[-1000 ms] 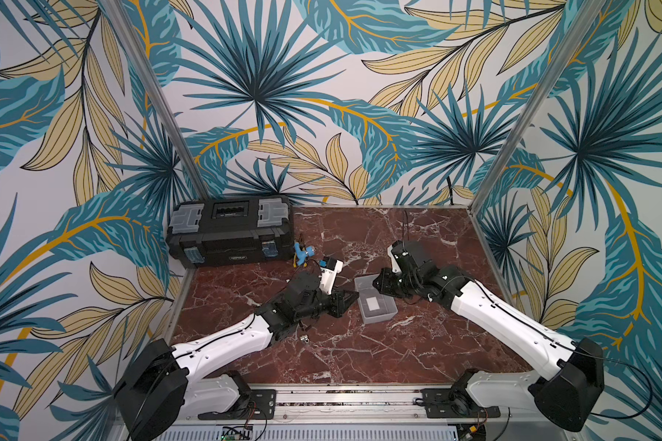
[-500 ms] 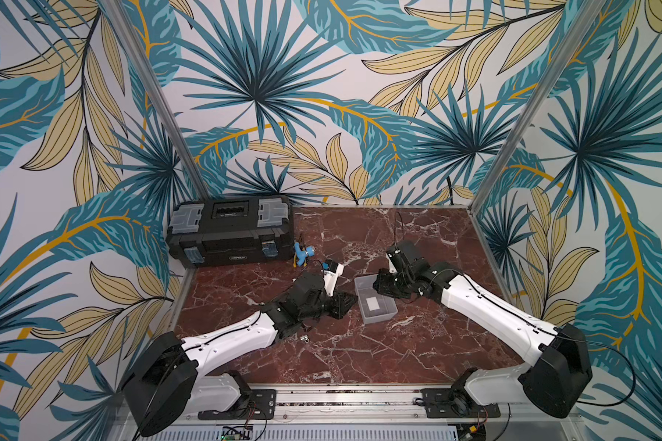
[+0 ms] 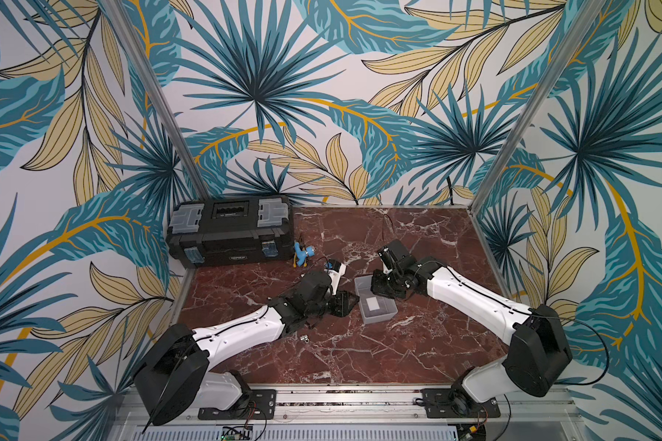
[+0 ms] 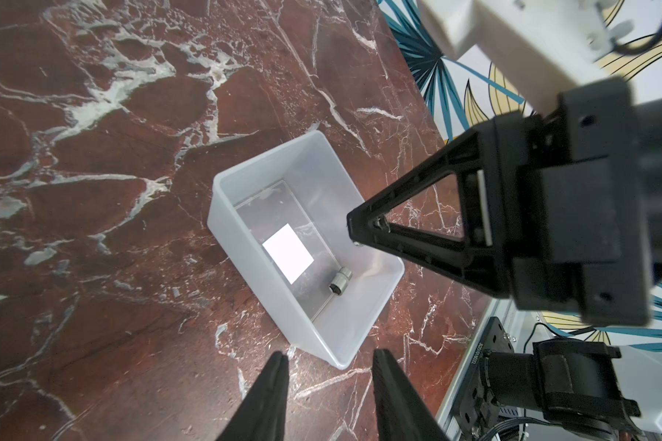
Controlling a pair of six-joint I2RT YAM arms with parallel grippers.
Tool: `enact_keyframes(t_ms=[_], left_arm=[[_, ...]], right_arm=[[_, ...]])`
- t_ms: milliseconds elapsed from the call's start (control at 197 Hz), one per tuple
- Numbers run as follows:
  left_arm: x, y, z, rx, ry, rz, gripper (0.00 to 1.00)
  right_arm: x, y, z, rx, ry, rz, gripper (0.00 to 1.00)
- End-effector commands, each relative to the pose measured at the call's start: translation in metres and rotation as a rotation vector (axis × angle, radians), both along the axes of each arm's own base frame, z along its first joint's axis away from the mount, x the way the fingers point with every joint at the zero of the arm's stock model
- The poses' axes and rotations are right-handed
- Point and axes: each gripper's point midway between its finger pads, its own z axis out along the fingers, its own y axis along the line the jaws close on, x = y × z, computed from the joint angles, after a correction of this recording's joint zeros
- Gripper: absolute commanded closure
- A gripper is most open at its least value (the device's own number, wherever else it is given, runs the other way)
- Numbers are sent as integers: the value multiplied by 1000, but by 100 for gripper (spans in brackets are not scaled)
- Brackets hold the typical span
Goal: Put the socket on the desktop into the storage box
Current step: Place the socket head in the storage box.
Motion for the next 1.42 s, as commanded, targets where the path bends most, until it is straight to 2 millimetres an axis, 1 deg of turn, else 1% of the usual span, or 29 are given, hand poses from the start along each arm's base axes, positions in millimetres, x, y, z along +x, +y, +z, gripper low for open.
enact_keyframes(t_ms=[0, 192, 375, 506, 699, 967, 1413], left_arm=[[7, -4, 15, -5, -27, 11, 59], [8, -1, 5, 27, -1, 27, 58], [9, -1, -1, 46, 16, 33, 58], [9, -2, -2, 50, 20, 32, 58], [8, -2, -6, 55, 31, 26, 57], [8, -2, -7, 54, 35, 25, 57], [6, -3, -15, 58, 49, 21, 57]], right_arm=[[3, -5, 0, -39, 0, 3, 92], [4, -9, -9, -70, 16, -1, 91], [8, -12, -6, -93, 8, -3, 91], [10, -12, -5, -102, 4, -1, 91], [10, -12, -11, -113, 17, -1, 91], [11, -12, -16, -125, 28, -1, 91], [16, -11, -16, -132, 25, -4, 90]])
